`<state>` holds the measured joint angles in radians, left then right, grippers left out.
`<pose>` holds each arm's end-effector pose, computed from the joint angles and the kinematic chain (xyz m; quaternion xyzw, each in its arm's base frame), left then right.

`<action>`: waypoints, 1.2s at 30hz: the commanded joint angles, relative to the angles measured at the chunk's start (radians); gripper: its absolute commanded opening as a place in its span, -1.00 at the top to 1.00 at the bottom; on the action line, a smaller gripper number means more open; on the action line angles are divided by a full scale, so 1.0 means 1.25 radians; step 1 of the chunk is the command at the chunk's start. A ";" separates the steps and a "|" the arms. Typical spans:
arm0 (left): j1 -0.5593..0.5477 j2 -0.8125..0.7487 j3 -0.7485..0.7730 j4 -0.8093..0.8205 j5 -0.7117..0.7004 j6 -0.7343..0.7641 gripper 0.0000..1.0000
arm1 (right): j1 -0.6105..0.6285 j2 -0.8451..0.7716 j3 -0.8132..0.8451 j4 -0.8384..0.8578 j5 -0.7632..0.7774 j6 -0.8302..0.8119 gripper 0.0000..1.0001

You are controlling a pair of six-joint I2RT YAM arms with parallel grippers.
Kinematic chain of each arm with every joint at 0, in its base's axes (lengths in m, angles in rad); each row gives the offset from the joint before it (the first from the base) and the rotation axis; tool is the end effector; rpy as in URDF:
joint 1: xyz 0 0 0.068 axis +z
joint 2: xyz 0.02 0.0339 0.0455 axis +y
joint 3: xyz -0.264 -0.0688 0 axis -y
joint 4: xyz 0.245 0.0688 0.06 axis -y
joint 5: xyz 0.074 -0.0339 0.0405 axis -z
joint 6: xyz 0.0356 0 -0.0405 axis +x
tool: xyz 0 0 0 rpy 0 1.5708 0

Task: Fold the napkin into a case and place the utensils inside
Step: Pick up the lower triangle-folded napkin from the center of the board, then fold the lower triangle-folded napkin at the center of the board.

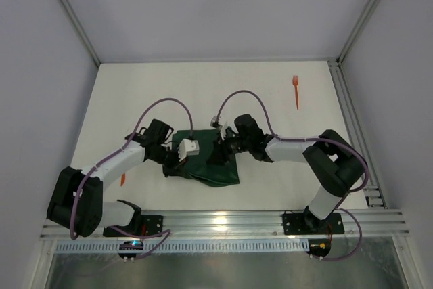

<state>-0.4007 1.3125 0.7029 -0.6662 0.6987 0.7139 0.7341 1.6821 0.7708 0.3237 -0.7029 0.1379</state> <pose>0.1911 -0.1058 0.1808 0.5342 0.7622 -0.3129 0.1892 0.2304 0.2389 0.1629 -0.3984 0.7435 0.4623 0.2736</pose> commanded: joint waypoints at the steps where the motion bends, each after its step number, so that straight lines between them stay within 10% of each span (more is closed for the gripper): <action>1: -0.001 -0.020 0.011 -0.022 0.006 0.018 1.00 | -0.012 0.025 0.032 0.076 -0.009 0.065 0.39; 9: 0.019 -0.022 0.030 -0.033 0.067 0.009 1.00 | -0.012 0.167 0.106 0.002 0.169 0.140 0.92; 36: 0.341 0.391 0.270 -0.136 0.274 0.044 1.00 | -0.020 0.232 0.089 -0.113 0.038 0.079 0.92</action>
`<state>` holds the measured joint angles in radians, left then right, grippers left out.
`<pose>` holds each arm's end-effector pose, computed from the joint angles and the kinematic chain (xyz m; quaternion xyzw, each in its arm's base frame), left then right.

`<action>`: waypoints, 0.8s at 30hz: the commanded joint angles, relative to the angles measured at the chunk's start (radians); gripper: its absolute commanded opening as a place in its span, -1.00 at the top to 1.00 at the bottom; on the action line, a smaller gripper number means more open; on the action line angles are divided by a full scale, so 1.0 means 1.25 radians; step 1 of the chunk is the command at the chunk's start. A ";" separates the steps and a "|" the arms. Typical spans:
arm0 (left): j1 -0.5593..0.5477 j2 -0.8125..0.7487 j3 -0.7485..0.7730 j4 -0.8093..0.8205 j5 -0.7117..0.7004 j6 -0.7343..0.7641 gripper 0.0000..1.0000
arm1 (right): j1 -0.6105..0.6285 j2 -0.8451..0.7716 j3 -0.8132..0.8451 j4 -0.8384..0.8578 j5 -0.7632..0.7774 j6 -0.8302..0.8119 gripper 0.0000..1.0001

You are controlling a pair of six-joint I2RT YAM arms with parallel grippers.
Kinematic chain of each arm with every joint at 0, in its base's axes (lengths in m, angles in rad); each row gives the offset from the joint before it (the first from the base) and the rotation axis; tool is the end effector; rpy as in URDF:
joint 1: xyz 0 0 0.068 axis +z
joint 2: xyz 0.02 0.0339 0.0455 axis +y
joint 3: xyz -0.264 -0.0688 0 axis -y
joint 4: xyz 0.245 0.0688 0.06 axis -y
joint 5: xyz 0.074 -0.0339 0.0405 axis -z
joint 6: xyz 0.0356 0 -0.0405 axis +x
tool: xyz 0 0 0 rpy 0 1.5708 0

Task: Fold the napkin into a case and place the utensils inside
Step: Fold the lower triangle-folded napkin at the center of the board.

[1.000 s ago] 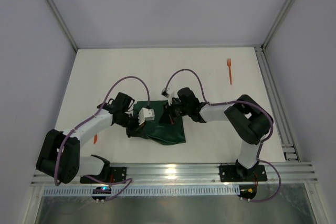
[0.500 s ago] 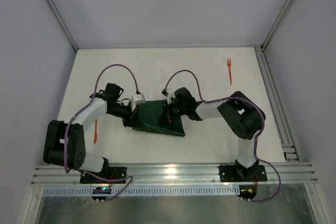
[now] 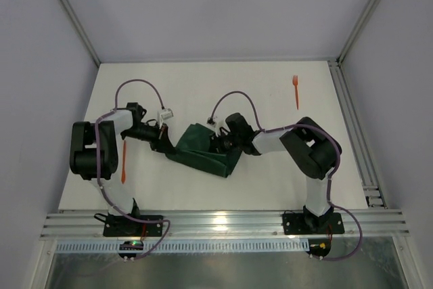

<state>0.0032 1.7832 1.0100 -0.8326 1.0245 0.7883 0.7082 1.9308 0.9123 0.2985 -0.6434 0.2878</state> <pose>0.2898 -0.0295 0.1510 0.3255 0.8085 -0.4581 0.1748 0.2669 0.2567 0.1159 -0.3079 0.8179 0.4400 0.2064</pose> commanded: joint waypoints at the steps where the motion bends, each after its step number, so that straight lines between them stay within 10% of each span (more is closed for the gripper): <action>1: 0.018 0.021 0.020 0.022 0.002 -0.036 1.00 | -0.001 0.031 -0.023 -0.095 -0.014 -0.049 0.92; 24: -0.087 -0.077 0.000 -0.017 -0.030 0.019 1.00 | 0.007 -0.173 -0.072 -0.111 0.167 -0.077 0.47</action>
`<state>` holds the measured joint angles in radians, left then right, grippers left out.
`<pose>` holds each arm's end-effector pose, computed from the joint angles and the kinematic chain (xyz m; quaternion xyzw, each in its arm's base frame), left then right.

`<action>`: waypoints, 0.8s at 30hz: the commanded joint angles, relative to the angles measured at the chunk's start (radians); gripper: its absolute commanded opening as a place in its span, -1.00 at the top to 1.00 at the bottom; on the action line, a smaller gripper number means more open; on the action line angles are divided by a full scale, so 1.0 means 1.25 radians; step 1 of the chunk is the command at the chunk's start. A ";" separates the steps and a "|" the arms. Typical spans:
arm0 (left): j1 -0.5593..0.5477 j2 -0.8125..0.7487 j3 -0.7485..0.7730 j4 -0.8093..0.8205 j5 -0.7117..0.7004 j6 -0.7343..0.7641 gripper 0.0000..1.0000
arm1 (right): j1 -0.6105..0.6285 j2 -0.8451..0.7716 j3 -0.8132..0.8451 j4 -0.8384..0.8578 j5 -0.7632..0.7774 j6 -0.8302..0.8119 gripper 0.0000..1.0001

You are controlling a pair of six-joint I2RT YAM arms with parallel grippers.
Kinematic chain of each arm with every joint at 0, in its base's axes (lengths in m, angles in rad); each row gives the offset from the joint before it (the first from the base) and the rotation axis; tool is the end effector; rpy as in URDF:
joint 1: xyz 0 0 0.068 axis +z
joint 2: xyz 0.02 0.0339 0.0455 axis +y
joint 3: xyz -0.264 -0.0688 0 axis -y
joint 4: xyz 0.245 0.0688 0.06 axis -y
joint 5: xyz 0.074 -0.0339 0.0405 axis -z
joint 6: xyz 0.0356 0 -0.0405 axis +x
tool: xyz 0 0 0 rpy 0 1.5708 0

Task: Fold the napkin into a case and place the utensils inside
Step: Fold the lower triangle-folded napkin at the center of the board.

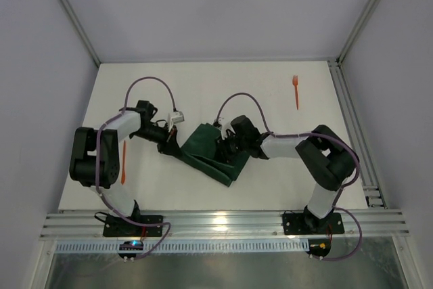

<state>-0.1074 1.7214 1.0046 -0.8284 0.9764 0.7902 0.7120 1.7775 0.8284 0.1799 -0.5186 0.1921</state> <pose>0.2813 -0.0600 0.1649 0.3886 0.7930 -0.4381 0.1677 0.2466 0.2362 0.1347 -0.3254 0.8344 0.3771 0.2361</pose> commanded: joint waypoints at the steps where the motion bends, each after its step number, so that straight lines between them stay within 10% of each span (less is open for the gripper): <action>1: 0.001 -0.030 0.004 -0.023 0.008 0.017 1.00 | 0.003 -0.058 -0.005 -0.021 0.075 -0.004 0.46; 12: -0.005 -0.057 -0.028 -0.072 -0.002 0.073 1.00 | -0.011 -0.248 -0.113 -0.020 0.103 0.065 0.32; 24: -0.006 -0.075 -0.047 -0.092 0.007 0.100 1.00 | 0.279 -0.521 -0.298 0.047 0.392 -0.113 -0.54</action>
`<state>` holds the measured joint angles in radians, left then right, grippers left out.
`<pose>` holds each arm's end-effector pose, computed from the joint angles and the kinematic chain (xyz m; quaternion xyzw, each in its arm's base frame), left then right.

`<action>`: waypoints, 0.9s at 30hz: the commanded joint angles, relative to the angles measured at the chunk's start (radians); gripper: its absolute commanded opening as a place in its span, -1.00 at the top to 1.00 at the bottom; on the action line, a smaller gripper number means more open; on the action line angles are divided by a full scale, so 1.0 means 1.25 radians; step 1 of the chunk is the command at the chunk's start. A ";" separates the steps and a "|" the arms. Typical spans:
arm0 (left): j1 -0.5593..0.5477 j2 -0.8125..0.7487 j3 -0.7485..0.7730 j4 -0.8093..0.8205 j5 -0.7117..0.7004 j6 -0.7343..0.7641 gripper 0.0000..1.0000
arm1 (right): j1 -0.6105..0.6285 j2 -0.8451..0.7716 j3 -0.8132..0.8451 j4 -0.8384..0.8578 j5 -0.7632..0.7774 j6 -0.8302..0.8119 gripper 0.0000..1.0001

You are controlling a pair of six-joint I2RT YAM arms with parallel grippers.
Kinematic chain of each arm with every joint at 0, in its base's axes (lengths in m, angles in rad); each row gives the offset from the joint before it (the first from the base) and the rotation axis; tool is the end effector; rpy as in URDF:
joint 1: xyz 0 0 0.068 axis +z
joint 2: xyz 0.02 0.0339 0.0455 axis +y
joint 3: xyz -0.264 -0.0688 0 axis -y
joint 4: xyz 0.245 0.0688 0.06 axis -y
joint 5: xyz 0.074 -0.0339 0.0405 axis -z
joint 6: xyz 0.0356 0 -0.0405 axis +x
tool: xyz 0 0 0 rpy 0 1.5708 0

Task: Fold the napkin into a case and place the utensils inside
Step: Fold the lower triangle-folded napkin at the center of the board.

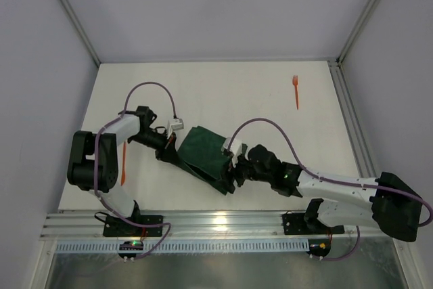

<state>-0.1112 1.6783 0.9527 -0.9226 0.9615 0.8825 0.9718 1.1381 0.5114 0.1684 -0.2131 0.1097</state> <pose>0.2593 -0.0583 0.1642 0.4066 0.7874 -0.4411 0.1420 0.1294 0.2029 0.2099 -0.4038 0.7437 0.3477 0.4036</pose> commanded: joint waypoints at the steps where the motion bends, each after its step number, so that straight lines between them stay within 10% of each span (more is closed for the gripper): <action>1: -0.003 -0.043 -0.005 -0.015 0.020 0.024 1.00 | 0.091 -0.009 -0.057 0.074 0.167 -0.058 -0.55; 17: -0.002 -0.042 -0.010 -0.022 0.021 0.014 1.00 | 0.291 0.275 -0.053 0.262 0.467 -0.033 -0.66; 24: -0.002 -0.031 -0.005 -0.030 0.027 0.019 1.00 | 0.294 0.324 -0.053 0.284 0.472 -0.012 -0.26; 27: -0.001 -0.027 -0.004 -0.036 0.031 0.020 1.00 | 0.294 0.323 -0.065 0.297 0.477 0.001 0.22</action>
<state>-0.1116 1.6508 0.9421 -0.9413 0.9627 0.8944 1.3334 1.5276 0.4332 0.5125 0.3397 0.0830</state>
